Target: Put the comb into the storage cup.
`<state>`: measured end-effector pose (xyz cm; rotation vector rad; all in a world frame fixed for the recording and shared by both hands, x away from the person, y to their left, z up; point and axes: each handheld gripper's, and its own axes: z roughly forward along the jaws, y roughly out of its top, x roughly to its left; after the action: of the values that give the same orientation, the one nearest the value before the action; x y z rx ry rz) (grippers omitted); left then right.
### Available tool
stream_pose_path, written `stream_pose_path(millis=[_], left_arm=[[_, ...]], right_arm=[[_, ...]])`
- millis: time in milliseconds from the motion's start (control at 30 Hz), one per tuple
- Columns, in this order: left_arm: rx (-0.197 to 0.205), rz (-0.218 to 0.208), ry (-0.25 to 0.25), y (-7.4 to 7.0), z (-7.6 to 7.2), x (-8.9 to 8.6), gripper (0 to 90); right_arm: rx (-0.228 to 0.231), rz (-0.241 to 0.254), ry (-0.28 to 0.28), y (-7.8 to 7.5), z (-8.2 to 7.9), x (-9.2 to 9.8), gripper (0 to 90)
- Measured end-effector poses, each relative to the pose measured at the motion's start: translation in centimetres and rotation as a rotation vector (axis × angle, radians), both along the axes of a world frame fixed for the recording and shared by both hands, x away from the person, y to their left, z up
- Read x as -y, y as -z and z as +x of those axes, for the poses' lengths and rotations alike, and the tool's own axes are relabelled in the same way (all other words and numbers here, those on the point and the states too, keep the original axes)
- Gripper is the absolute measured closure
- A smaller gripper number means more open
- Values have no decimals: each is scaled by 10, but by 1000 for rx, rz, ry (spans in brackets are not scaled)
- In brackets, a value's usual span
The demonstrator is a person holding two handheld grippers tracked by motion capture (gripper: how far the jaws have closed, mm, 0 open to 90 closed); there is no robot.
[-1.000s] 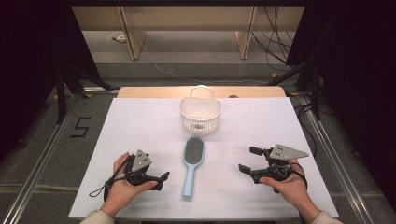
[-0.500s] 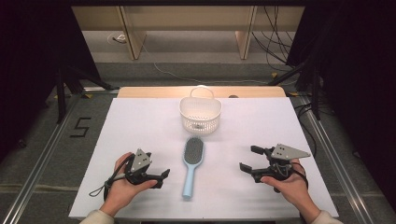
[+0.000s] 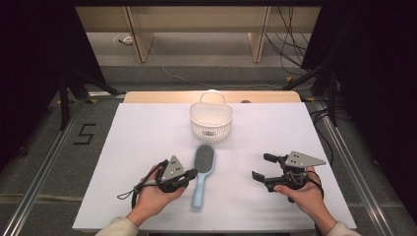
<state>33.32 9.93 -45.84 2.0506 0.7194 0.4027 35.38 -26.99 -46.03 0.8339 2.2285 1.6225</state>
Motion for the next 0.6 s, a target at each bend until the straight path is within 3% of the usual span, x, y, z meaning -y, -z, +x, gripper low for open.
stream_pose_path(millis=[67,367,600], left_arm=[[-29,15,12,2,2,8,894],[-72,54,56,10,2,26,896],[-111,120,82,18,4,43,896]], right_arm=[[-4,2,0,1,1,1,163],[-11,0,-2,2,1,0,163],[-14,-3,-3,2,1,0,163]])
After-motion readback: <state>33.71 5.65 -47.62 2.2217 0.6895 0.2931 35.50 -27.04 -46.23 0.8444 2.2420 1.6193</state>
